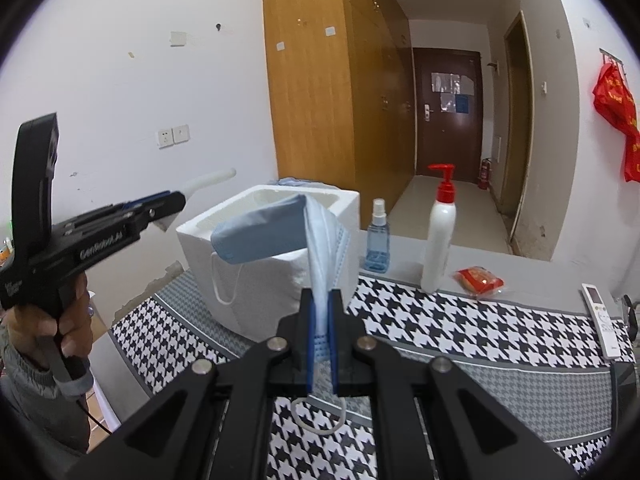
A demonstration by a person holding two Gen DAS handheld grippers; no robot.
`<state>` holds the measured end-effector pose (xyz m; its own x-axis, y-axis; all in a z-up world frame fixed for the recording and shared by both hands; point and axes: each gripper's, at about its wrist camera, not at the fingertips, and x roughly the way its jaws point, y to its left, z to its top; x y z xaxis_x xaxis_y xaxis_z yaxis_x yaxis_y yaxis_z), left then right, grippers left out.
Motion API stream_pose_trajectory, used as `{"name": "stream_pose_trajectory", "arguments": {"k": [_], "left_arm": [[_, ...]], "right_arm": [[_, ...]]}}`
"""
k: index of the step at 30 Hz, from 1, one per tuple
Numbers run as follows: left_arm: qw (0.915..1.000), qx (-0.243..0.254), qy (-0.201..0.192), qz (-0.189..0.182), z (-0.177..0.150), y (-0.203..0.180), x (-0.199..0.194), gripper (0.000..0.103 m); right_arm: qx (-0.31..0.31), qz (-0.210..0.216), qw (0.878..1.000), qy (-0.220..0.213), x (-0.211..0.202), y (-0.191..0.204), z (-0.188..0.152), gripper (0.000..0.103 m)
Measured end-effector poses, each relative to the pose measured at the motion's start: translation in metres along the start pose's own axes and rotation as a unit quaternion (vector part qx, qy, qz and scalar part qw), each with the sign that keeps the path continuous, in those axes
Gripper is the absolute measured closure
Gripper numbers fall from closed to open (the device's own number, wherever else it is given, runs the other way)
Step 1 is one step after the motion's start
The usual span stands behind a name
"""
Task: Organize soft objects
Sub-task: 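Carry the white roll with the left gripper while the right gripper carries the blue mask to the box, then lower the white roll into the foam box and open the left gripper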
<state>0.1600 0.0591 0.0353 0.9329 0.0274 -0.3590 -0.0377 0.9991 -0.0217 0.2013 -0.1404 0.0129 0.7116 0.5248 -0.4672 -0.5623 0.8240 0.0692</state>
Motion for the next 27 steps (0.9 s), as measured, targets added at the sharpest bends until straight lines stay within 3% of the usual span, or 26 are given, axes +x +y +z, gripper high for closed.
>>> {"name": "stream_pose_trajectory", "arguments": {"k": [21, 27], "left_arm": [[0.9993, 0.012, 0.033, -0.011, 0.015, -0.012, 0.054, 0.087], [0.9989, 0.016, 0.044, 0.001, 0.012, -0.009, 0.065, 0.085]], "right_arm": [[0.032, -0.036, 0.999, 0.000, -0.017, -0.037, -0.010, 0.095], [0.037, -0.044, 0.998, -0.003, -0.022, -0.042, -0.011, 0.095]]}}
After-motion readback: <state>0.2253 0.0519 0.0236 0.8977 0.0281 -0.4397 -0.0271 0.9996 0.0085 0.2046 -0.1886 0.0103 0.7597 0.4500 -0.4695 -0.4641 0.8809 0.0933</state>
